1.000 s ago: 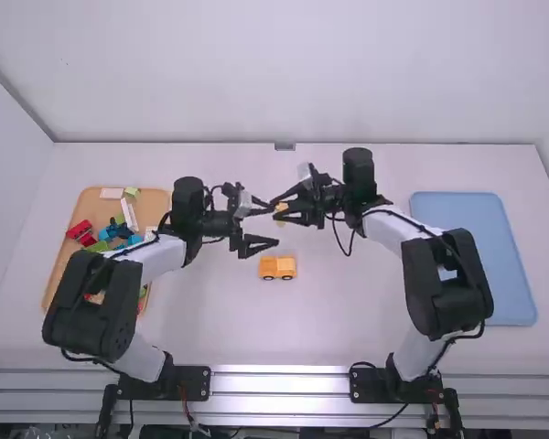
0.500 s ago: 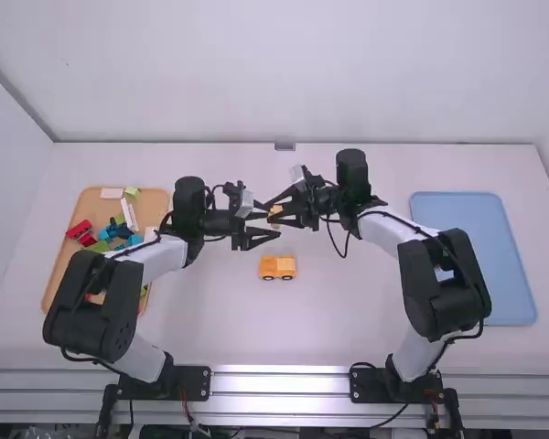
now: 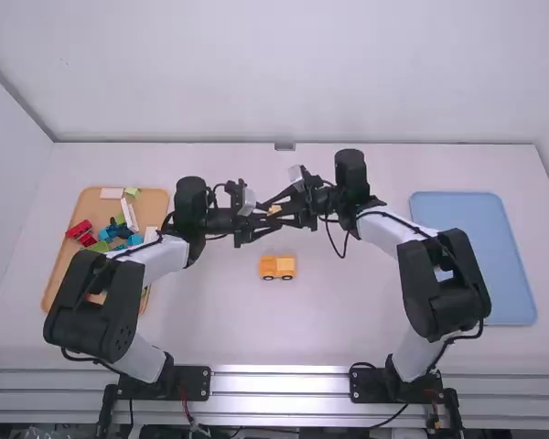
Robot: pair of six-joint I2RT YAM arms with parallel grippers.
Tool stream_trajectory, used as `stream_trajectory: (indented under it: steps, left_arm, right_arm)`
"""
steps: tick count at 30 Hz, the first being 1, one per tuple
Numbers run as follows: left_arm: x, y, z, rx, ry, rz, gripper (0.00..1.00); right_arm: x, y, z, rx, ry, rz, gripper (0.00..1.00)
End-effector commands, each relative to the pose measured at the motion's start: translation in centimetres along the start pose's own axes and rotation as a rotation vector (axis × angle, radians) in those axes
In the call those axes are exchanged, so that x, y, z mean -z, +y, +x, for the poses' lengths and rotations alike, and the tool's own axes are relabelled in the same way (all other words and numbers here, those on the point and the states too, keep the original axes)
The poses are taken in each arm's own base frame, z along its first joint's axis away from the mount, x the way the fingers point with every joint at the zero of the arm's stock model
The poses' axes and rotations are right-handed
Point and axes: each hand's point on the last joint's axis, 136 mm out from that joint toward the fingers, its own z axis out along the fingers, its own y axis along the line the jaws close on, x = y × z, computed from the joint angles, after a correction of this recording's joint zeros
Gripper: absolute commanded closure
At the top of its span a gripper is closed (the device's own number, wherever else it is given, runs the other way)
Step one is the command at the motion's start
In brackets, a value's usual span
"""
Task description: Assemble lego blocks to make yellow taxi
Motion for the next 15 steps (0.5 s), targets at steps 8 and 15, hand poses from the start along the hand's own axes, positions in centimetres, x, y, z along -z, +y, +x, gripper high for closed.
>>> stream_trajectory:
  steps: [8,15]
  left_arm:
    - [-0.2,-0.5,-0.9,-0.021,-0.018,0.043,0.85]
    - [1.8,3.9,1.8,0.204,0.080,-0.191,0.98]
  right_arm:
    - [0.6,-0.9,-1.7,0.069,-0.004,0.037,0.09]
    - [4.2,-5.9,-2.8,-0.029,-0.018,0.318,0.02]
